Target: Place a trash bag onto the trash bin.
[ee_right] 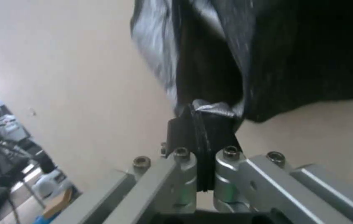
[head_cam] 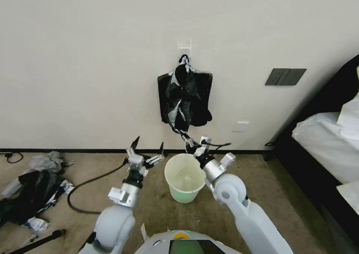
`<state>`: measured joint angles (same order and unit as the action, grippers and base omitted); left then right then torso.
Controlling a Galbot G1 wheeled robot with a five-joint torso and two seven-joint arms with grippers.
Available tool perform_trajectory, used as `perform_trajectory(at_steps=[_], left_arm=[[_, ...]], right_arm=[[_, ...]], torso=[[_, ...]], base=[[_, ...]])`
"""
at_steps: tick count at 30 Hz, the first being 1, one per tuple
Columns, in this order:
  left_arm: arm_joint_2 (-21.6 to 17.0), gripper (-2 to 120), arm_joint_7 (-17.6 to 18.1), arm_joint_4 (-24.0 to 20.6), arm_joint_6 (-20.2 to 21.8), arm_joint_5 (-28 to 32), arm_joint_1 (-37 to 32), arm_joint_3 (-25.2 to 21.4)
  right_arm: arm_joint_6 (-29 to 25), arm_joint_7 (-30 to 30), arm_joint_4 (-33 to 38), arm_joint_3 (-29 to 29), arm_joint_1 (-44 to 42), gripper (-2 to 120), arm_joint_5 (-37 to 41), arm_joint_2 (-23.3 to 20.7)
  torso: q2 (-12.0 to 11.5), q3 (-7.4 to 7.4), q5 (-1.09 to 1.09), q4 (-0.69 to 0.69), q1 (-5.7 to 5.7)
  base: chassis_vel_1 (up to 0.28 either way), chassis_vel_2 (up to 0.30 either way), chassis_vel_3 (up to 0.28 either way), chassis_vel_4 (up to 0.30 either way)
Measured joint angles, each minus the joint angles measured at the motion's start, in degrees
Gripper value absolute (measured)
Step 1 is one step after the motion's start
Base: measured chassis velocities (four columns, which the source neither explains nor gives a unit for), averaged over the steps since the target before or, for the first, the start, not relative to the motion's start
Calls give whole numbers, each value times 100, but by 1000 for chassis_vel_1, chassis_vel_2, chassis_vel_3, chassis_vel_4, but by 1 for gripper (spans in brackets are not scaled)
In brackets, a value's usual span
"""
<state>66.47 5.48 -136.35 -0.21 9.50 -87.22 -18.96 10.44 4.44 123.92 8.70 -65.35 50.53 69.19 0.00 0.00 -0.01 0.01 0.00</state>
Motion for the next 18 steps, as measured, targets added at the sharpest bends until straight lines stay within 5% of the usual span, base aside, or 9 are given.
perform_trajectory(at_steps=[3, 7, 12, 18], left_arm=[[-892, 100, 126, -31, 295, 551, 797, 117], [-1591, 100, 292, 6, 562, 1082, 1669, 320], [-2112, 100, 550, 256, 896, 1657, 3064, 1079], [-2217, 100, 748, 679, 1141, 1910, 4310, 1851]], right_arm=[[-6, 9, -26, 15, 42, 0, -160, 36], [-14, -3, -27, 6, 8, 0, -303, 51], [-16, -13, -33, 0, -33, 0, -385, 108], [-17, -24, -39, 10, -38, 0, -397, 109]], torso=[[0, 0, 0, -3, 0], [0, 0, 0, -2, 0], [0, 0, 0, -2, 0], [0, 0, 1, -1, 0]], base=[[0, 0, 0, 0], [0, 0, 0, 0], [0, 0, 0, 0], [0, 0, 0, 0]])
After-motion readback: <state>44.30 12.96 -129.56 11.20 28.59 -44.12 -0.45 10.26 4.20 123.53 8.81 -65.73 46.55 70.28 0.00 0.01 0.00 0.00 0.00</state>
